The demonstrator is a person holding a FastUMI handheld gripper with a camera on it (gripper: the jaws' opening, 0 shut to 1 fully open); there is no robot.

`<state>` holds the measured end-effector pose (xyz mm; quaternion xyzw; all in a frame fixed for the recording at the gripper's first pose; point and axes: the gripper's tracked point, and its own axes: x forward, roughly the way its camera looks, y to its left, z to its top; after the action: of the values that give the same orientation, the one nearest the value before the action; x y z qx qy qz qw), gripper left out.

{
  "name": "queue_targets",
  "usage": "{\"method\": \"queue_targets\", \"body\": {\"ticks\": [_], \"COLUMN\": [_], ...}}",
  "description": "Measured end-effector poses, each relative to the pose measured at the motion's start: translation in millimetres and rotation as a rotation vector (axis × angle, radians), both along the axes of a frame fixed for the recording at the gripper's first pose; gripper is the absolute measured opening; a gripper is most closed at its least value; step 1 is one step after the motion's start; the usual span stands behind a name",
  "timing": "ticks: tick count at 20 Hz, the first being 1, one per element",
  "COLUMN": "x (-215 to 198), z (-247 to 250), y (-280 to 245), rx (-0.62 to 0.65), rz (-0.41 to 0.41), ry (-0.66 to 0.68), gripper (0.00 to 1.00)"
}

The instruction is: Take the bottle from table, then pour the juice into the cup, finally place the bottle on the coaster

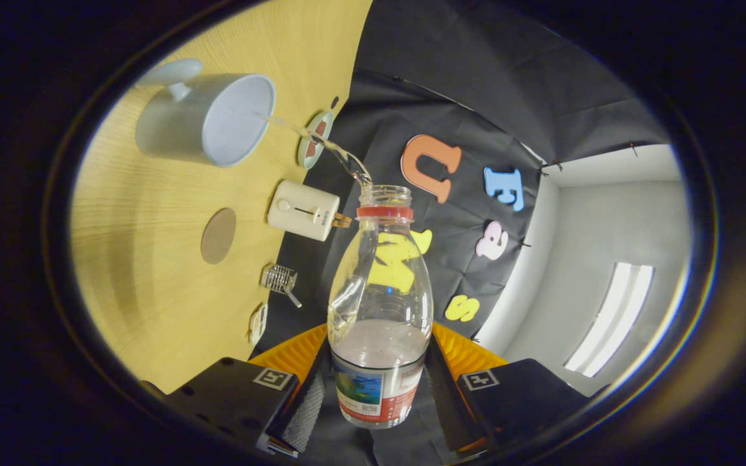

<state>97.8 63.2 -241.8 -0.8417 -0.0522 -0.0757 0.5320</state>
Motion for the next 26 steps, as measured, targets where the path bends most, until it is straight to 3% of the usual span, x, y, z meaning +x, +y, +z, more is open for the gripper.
{"method": "queue_targets", "body": {"ticks": [26], "x": [9], "z": [1], "y": [13], "rx": [-0.131], "rz": [-0.002], "ry": [0.025], "gripper": [0.8]}}
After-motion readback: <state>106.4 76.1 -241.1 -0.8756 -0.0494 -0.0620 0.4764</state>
